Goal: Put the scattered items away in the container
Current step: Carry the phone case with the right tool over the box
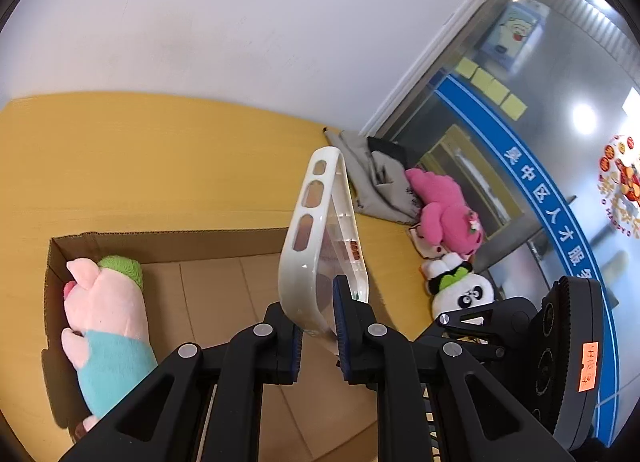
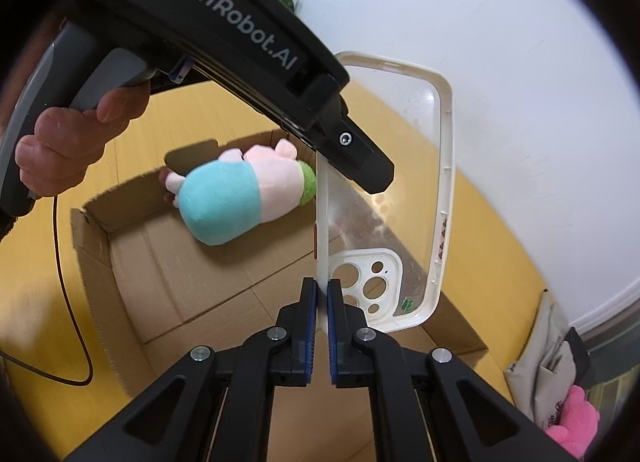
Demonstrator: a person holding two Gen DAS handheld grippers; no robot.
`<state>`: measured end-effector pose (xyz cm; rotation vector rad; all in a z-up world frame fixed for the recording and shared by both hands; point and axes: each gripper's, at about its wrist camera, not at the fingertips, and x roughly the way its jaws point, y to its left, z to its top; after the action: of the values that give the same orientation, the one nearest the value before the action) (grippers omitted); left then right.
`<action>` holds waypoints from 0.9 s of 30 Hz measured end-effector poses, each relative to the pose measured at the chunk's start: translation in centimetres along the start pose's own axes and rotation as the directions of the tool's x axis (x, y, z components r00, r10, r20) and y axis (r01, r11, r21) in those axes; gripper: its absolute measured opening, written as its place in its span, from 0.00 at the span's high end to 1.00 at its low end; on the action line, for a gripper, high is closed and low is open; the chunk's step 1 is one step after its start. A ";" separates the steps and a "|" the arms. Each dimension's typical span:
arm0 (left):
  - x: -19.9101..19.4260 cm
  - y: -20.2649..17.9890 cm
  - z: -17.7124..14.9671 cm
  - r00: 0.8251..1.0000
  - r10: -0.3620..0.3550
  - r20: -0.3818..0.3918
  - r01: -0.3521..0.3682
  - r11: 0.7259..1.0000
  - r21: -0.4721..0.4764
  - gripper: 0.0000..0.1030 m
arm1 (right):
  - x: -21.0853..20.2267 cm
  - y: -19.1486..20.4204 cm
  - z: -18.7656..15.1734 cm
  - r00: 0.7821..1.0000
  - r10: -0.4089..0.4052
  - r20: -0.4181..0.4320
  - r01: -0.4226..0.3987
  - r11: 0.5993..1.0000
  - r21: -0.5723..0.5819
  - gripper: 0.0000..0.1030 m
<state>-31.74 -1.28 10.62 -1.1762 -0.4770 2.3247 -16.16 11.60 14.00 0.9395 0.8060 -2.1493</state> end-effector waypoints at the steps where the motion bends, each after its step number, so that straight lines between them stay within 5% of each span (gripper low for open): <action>1: 0.5 0.6 0.1 1.000 0.002 -0.007 -0.002 1.000 -0.011 0.86 | 0.6 -0.3 0.0 1.000 0.010 -0.003 -0.010 1.000 0.004 0.96; 11: 5.6 5.2 0.5 0.998 0.003 -0.060 -0.009 0.995 -0.099 0.87 | 6.8 -2.5 -0.4 0.994 0.067 -0.086 -0.070 0.997 -0.034 0.96; 27: 13.8 11.3 -1.8 0.980 0.037 -0.195 -0.086 0.965 -0.248 0.80 | 15.5 -4.0 -3.1 0.949 0.178 -0.261 -0.194 0.980 -0.038 0.95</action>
<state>-40.25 -2.59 -5.10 -1.5372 -0.6948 2.2211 -26.20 11.46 1.20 1.2271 0.8658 -1.8531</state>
